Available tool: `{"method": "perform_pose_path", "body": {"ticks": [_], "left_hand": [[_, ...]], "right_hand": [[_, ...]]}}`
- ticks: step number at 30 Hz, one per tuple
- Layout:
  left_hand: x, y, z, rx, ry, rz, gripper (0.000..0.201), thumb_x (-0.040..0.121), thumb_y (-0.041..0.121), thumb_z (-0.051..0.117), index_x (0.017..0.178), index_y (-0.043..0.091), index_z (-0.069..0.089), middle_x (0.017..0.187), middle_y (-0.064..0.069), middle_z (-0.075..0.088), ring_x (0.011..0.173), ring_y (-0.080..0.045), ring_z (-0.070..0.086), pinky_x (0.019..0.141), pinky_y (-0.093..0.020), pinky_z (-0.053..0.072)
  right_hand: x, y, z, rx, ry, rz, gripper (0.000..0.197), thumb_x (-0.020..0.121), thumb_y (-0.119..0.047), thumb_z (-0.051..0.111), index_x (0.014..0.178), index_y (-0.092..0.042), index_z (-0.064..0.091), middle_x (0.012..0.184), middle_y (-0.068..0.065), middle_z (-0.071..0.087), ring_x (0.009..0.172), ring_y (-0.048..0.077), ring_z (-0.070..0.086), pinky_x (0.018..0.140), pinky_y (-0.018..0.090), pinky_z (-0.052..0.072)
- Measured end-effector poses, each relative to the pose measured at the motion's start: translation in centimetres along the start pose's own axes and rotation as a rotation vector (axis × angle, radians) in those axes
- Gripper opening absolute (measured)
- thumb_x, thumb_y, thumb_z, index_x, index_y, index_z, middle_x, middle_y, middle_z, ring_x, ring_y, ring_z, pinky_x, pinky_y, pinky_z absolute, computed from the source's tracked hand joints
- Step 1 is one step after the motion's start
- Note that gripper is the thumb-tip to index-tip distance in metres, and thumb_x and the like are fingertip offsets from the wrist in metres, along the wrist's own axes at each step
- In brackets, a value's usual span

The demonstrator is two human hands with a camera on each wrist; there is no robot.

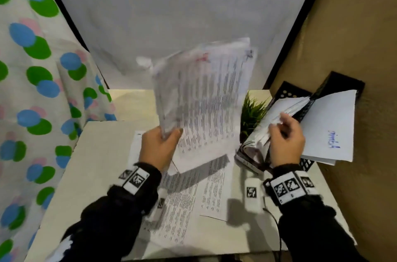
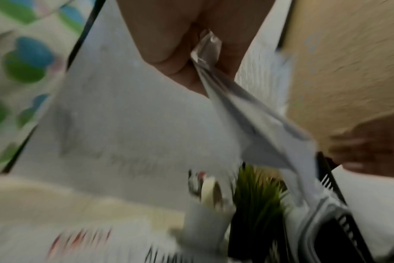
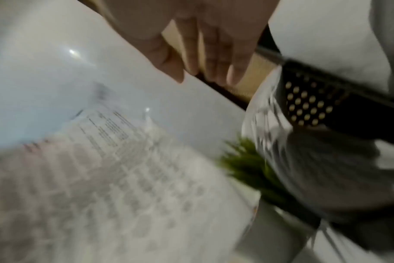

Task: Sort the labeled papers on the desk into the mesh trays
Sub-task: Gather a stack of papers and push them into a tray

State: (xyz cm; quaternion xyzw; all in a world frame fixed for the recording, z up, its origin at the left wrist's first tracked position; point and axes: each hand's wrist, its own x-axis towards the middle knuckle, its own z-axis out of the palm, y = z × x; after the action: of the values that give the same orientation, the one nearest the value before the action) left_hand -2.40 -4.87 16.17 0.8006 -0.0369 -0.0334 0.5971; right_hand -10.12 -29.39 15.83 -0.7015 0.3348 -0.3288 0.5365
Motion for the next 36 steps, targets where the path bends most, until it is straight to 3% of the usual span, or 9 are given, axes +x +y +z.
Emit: {"method": "perform_pose_path", "body": {"ticks": [2, 6, 8, 10, 13, 16, 21, 25, 36], "left_hand": [[1.1, 3.4, 0.1, 0.093, -0.031, 0.115, 0.031, 0.082, 0.013, 0.065, 0.062, -0.008, 0.056, 0.053, -0.011, 0.050, 0.052, -0.017, 0.045, 0.053, -0.026, 0.037], [2.9, 8.6, 2.1, 0.276, -0.181, 0.205, 0.023, 0.081, 0.014, 0.061, 0.061, 0.003, 0.063, 0.052, -0.008, 0.061, 0.044, -0.014, 0.054, 0.047, -0.022, 0.043], [3.9, 10.0, 3.6, 0.371, -0.265, 0.208, 0.018, 0.080, 0.012, 0.061, 0.062, 0.010, 0.063, 0.053, 0.002, 0.060, 0.041, -0.004, 0.054, 0.040, -0.014, 0.041], [4.7, 11.3, 5.5, 0.494, -0.335, 0.243, 0.017, 0.080, 0.012, 0.061, 0.064, 0.016, 0.059, 0.053, 0.007, 0.055, 0.045, -0.003, 0.051, 0.038, -0.011, 0.034], [5.5, 12.9, 8.3, 0.639, -0.416, 0.276, 0.006, 0.080, 0.013, 0.062, 0.074, 0.012, 0.061, 0.056, 0.004, 0.051, 0.052, -0.010, 0.051, 0.042, -0.014, 0.034], [6.3, 14.4, 11.0, 0.760, -0.461, 0.321, 0.013, 0.079, 0.011, 0.060, 0.084, 0.001, 0.066, 0.070, -0.010, 0.062, 0.067, -0.027, 0.061, 0.057, -0.029, 0.045], [6.4, 16.7, 15.8, 0.964, -0.505, 0.517, 0.016, 0.082, 0.007, 0.053, 0.091, -0.001, 0.064, 0.084, -0.019, 0.065, 0.088, -0.035, 0.063, 0.067, -0.032, 0.043], [5.7, 17.4, 19.8, 1.017, -0.514, 0.588, 0.021, 0.085, 0.008, 0.054, 0.103, -0.001, 0.061, 0.105, -0.020, 0.066, 0.099, -0.036, 0.063, 0.071, -0.035, 0.044], [5.5, 10.4, 25.4, 0.872, -0.670, 0.255, 0.026, 0.082, 0.010, 0.058, 0.106, 0.002, 0.060, 0.109, -0.018, 0.065, 0.102, -0.034, 0.062, 0.077, -0.033, 0.048]], "right_hand": [[2.2, 0.5, -0.2, -0.136, 0.088, 0.144, 0.054, 0.088, -0.022, 0.061, 0.137, -0.008, 0.045, 0.137, 0.012, 0.049, 0.118, 0.022, 0.052, 0.092, 0.020, 0.039], [4.1, 2.4, 0.5, -0.203, -0.056, 0.490, 0.087, 0.081, -0.038, 0.065, 0.147, -0.004, 0.020, 0.154, 0.014, 0.029, 0.138, 0.031, 0.033, 0.111, 0.039, 0.030], [4.4, 3.4, 1.2, -0.175, -0.123, 0.603, 0.092, 0.077, -0.040, 0.069, 0.146, -0.002, 0.022, 0.145, 0.018, 0.040, 0.128, 0.035, 0.044, 0.106, 0.045, 0.038], [5.0, 4.3, 1.9, -0.129, -0.147, 0.640, 0.074, 0.077, -0.028, 0.070, 0.134, 0.006, 0.038, 0.110, 0.018, 0.059, 0.097, 0.034, 0.059, 0.090, 0.041, 0.047], [5.8, 4.2, 1.4, -0.177, -0.194, 0.521, 0.013, 0.079, -0.003, 0.060, 0.086, 0.008, 0.059, 0.063, 0.012, 0.049, 0.058, 0.024, 0.046, 0.063, 0.027, 0.040], [6.7, 3.7, -0.4, -0.242, -0.182, 0.398, 0.031, 0.077, 0.003, 0.049, 0.052, -0.011, 0.037, 0.051, 0.009, 0.039, 0.050, 0.025, 0.040, 0.046, 0.021, 0.031], [7.5, 1.9, -3.4, -0.429, -0.201, 0.226, 0.008, 0.076, -0.008, 0.050, 0.077, -0.015, 0.047, 0.068, 0.007, 0.044, 0.060, 0.026, 0.043, 0.054, 0.027, 0.031], [8.5, 1.1, -4.4, -0.469, -0.202, 0.149, 0.008, 0.078, -0.006, 0.054, 0.074, -0.010, 0.059, 0.069, 0.014, 0.055, 0.065, 0.031, 0.049, 0.060, 0.029, 0.034], [9.0, 1.9, -4.3, -0.514, -0.226, 0.135, 0.010, 0.076, -0.005, 0.056, 0.076, -0.014, 0.061, 0.074, 0.013, 0.057, 0.073, 0.031, 0.051, 0.066, 0.027, 0.036]]}}
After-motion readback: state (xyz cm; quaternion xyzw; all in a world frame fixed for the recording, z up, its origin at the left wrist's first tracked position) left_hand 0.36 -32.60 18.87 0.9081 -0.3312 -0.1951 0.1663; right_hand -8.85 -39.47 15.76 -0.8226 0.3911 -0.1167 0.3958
